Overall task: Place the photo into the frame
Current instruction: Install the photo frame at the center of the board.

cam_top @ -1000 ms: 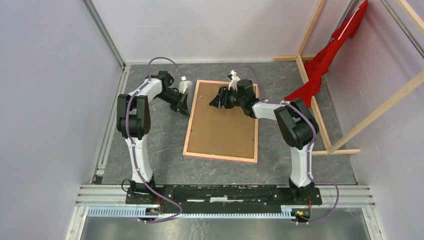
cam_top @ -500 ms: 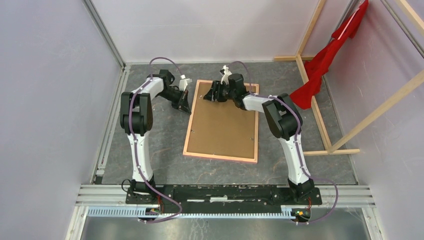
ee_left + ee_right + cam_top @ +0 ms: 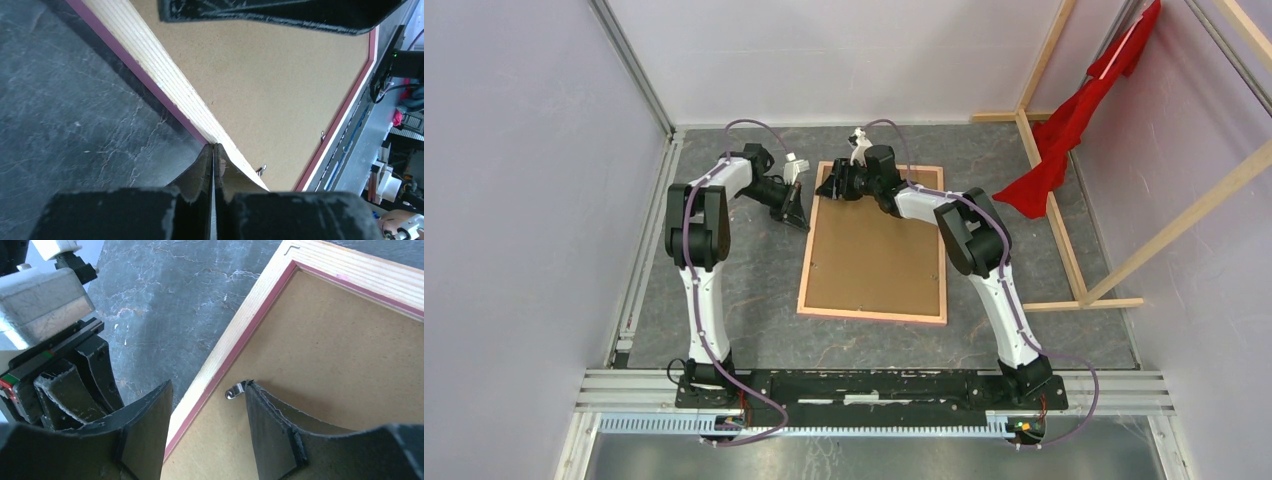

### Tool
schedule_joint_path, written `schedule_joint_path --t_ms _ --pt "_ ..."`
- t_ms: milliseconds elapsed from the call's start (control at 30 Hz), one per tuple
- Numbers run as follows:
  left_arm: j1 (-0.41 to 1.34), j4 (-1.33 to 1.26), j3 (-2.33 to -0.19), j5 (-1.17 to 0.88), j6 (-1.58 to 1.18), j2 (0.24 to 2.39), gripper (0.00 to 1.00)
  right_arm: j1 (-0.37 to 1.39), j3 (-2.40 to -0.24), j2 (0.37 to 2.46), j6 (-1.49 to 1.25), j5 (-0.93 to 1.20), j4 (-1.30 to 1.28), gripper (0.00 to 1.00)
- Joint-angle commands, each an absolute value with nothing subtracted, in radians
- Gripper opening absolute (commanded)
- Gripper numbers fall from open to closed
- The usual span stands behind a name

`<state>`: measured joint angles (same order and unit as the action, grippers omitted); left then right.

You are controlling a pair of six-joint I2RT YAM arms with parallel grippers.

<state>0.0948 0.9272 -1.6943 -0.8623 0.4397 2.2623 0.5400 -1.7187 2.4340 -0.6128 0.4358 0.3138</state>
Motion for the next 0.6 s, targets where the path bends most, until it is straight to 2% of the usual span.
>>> schedule_joint_path --t_ms 0,567 --pt "0.146 0.96 -1.658 -0.88 0.492 2.273 0.06 0.554 -1.746 2.469 -0.622 0.431 0.285 0.61" --pt "0.149 0.969 -1.661 -0.867 0.512 2.284 0.05 0.559 -1.742 2.484 -0.663 0.471 0.312 0.58"
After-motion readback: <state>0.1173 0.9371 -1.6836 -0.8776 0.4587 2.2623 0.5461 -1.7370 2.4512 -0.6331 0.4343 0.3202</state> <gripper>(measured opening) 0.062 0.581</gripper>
